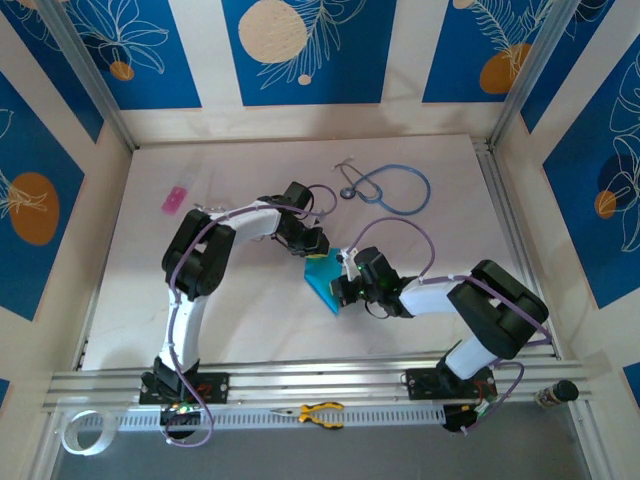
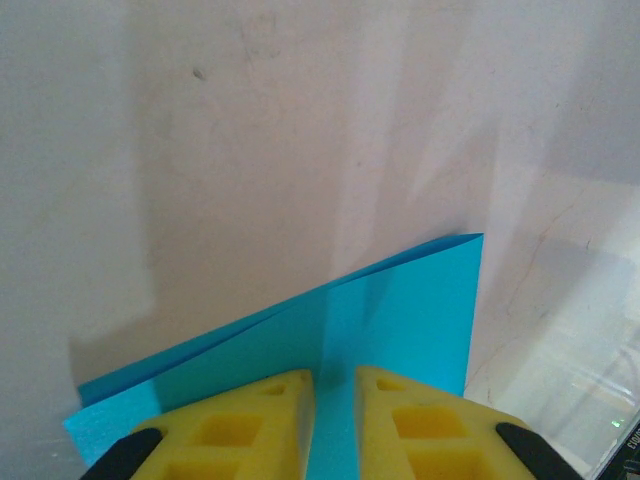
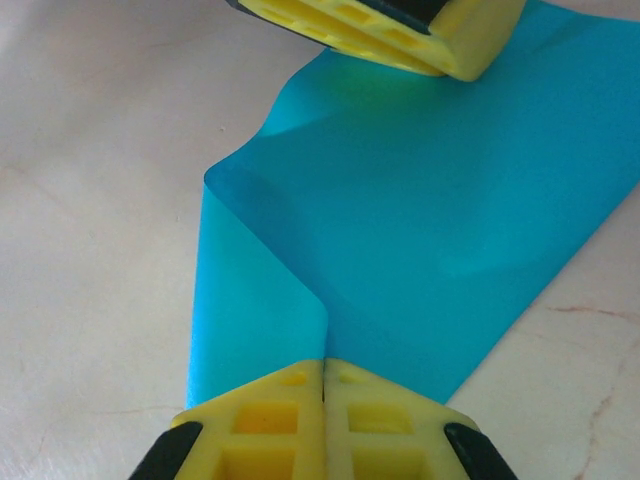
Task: Fold a paper plane with a square sheet of paper (pick it up from the middle)
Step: Third fold the triangle at the center of the table.
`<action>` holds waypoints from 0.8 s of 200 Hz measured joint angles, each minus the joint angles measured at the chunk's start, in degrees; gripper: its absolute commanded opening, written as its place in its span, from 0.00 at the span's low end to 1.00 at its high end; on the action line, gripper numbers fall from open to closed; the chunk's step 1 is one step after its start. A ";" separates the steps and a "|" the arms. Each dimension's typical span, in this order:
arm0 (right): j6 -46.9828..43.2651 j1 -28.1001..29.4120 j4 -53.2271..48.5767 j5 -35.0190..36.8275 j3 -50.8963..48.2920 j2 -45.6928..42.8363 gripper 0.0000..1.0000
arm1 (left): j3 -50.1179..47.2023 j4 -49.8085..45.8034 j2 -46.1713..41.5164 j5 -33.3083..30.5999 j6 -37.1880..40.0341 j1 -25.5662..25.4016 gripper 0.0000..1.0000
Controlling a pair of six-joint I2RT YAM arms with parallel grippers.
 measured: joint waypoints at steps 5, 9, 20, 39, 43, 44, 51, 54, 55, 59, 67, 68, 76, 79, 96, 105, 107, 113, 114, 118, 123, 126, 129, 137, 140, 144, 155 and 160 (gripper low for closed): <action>0.00 0.02 0.00 0.00 0.00 0.00 0.06 | 0.00 0.00 0.00 0.00 0.02 0.00 0.22; 0.02 0.02 0.00 0.00 0.00 0.00 0.06 | 0.00 0.00 0.00 0.00 0.02 0.00 0.22; 0.02 0.04 -0.11 0.00 0.00 0.00 0.06 | -0.04 0.02 -0.02 0.00 0.02 0.00 0.22; 0.02 0.22 -0.37 0.02 0.00 0.00 0.06 | -0.22 0.22 -0.09 0.00 0.02 0.00 0.22; 0.02 0.31 -0.44 0.04 0.00 0.00 0.06 | -0.22 0.26 -0.09 0.00 0.02 0.00 0.22; 0.02 0.33 -0.48 0.07 0.00 0.00 0.06 | -0.22 0.26 -0.09 0.00 0.02 0.00 0.22; 0.04 0.46 -0.59 0.11 0.00 0.00 0.06 | -0.26 0.37 -0.11 0.00 0.02 0.00 0.22; 0.02 0.52 -0.63 0.15 0.00 0.00 0.06 | -0.28 0.37 -0.13 0.00 0.02 0.00 0.22; 0.02 0.55 -0.63 0.20 0.00 0.00 0.06 | -0.33 0.39 -0.15 0.00 0.02 0.00 0.22; 0.00 0.61 -0.68 0.20 0.00 0.00 0.06 | -0.35 0.39 -0.17 0.00 0.00 0.00 0.22; 0.02 0.70 -0.76 0.22 0.00 0.00 0.06 | -0.37 0.46 -0.20 0.00 0.00 0.00 0.22; 0.02 0.70 -0.76 0.22 0.00 0.00 0.06 | -0.37 0.48 -0.20 0.00 0.02 0.00 0.22; 0.00 0.70 -0.79 0.24 0.00 0.00 0.06 | -0.39 0.50 -0.20 0.00 0.00 0.00 0.22; 0.02 0.70 -0.76 0.24 0.00 0.00 0.06 | -0.42 0.52 -0.20 0.00 0.00 0.00 0.22; 0.02 0.70 -0.79 0.44 0.00 0.00 0.06 | -0.48 0.61 -0.24 0.00 -0.02 0.00 0.22; 0.02 0.70 -0.79 0.63 0.00 0.00 0.06 | -0.48 0.61 -0.26 0.00 -0.17 0.00 0.22; 0.00 0.68 -0.79 0.68 0.00 0.00 0.06 | -0.48 0.61 -0.26 0.00 -0.22 -0.02 0.22; 0.02 0.68 -0.76 0.81 0.00 0.00 0.06 | -0.48 0.61 -0.26 0.00 -0.22 -0.02 0.22; 0.00 0.68 -0.79 0.85 0.00 0.00 0.06 | -0.48 0.61 -0.26 0.00 -0.22 0.00 0.22; 0.02 0.68 -0.76 0.90 0.00 0.00 0.06 | -0.48 0.61 -0.26 0.00 -0.22 0.00 0.22; 0.00 0.68 -0.76 0.98 0.00 0.00 0.06 | -0.48 0.61 -0.26 0.00 -0.22 -0.02 0.22; 0.02 0.68 -0.79 1.09 0.00 0.00 0.06 | -0.48 0.61 -0.28 0.00 -0.22 -0.02 0.22; 0.02 0.68 -0.79 1.11 0.00 0.00 0.06 | -0.48 0.61 -0.28 0.00 -0.22 -0.02 0.22; 0.02 0.68 -0.76 1.29 0.00 0.00 0.06 | -0.48 0.61 -0.28 0.00 -0.24 -0.02 0.22; 0.00 0.68 -0.76 1.29 0.00 0.00 0.06 | -0.48 0.61 -0.28 0.00 -0.24 -0.02 0.22; 0.00 0.63 -0.76 1.31 0.00 0.00 0.06 | -0.48 0.61 -0.28 0.00 -0.24 -0.02 0.22; 0.00 0.55 -0.76 1.31 0.00 0.00 0.06 | -0.48 0.61 -0.28 0.00 -0.24 -0.02 0.22; 0.00 0.46 -0.79 1.31 0.00 0.00 0.06 | -0.50 0.61 -0.28 0.00 -0.24 -0.02 0.22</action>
